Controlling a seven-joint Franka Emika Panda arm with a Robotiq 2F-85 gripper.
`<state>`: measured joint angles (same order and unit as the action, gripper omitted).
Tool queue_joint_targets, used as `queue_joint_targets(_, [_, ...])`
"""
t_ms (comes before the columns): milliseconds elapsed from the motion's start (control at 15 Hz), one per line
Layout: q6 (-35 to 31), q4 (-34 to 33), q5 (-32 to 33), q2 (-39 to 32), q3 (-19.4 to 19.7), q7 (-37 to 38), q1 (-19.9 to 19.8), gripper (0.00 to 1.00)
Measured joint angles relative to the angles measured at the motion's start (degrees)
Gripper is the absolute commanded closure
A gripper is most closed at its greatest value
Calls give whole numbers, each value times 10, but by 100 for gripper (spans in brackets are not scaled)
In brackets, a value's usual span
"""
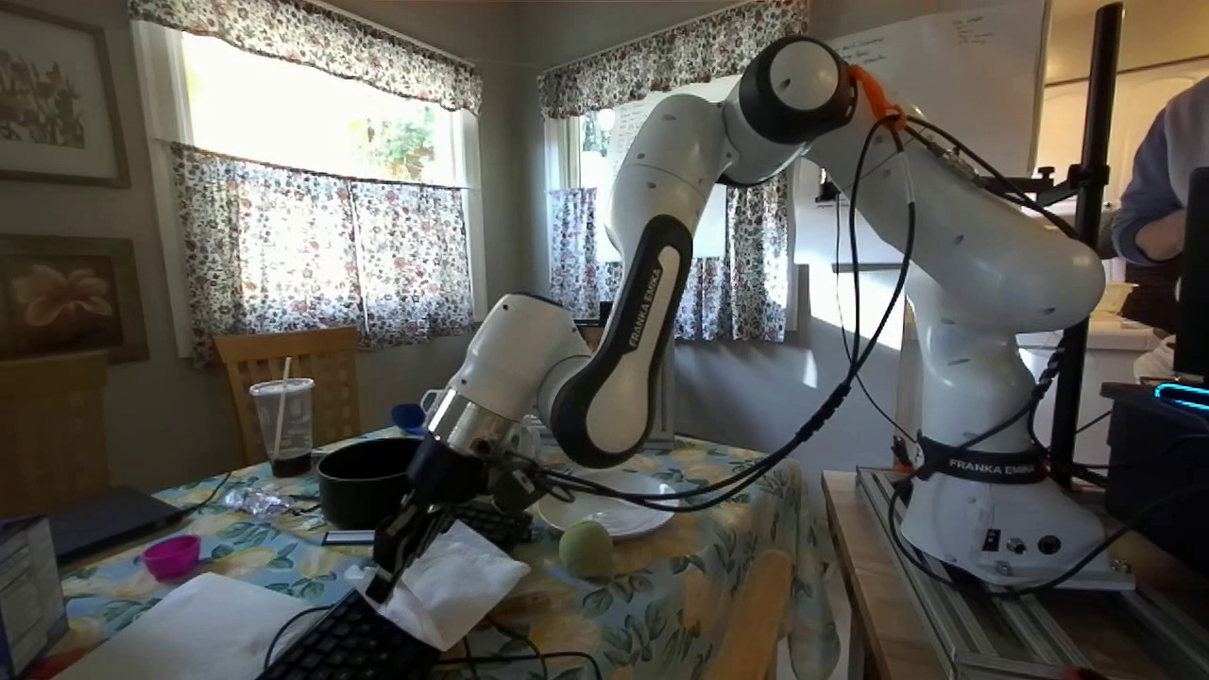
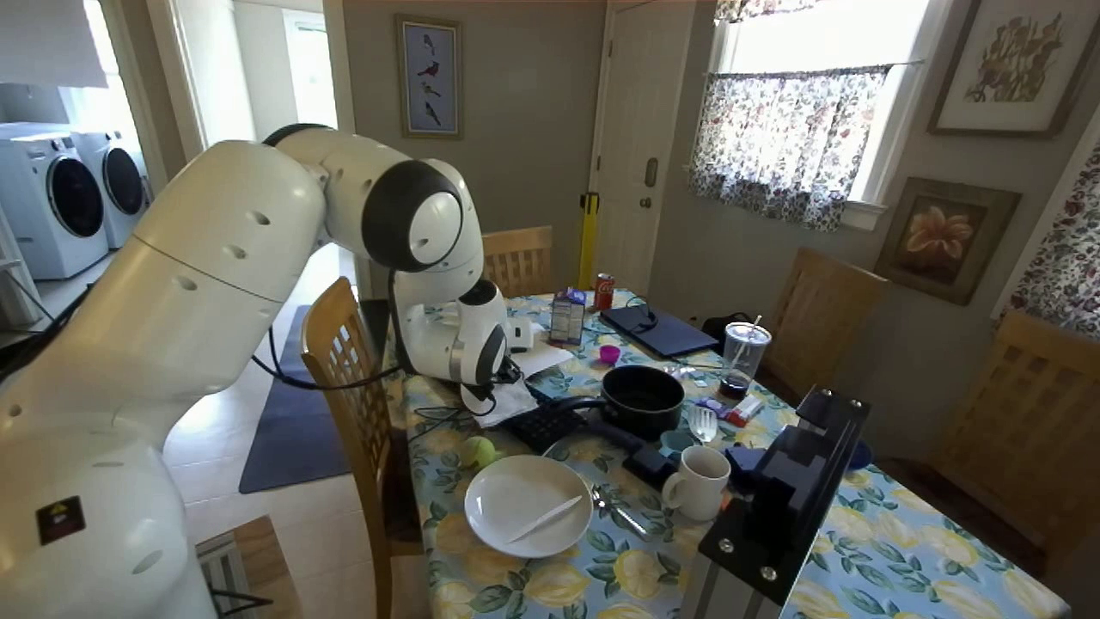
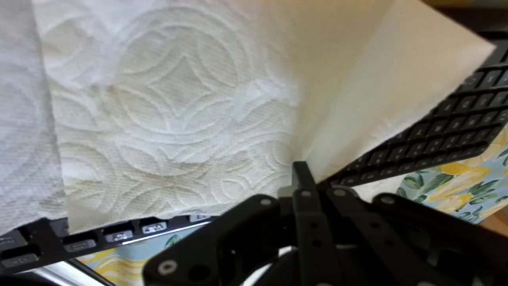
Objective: Use the paper towel to wipe the keyboard
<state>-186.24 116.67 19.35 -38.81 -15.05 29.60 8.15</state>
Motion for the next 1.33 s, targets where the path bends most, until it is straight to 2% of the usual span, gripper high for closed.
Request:
queue_joint_targets(200, [26, 2, -91, 4, 3, -68, 9, 100])
queue_joint_targets(467, [28, 2, -149, 8, 16, -115, 27, 100])
queue_joint_targets(800, [37, -2, -166, 5, 4, -156, 26, 100])
queue_joint_targets(1333, [50, -63, -167, -51, -68, -240, 0, 100])
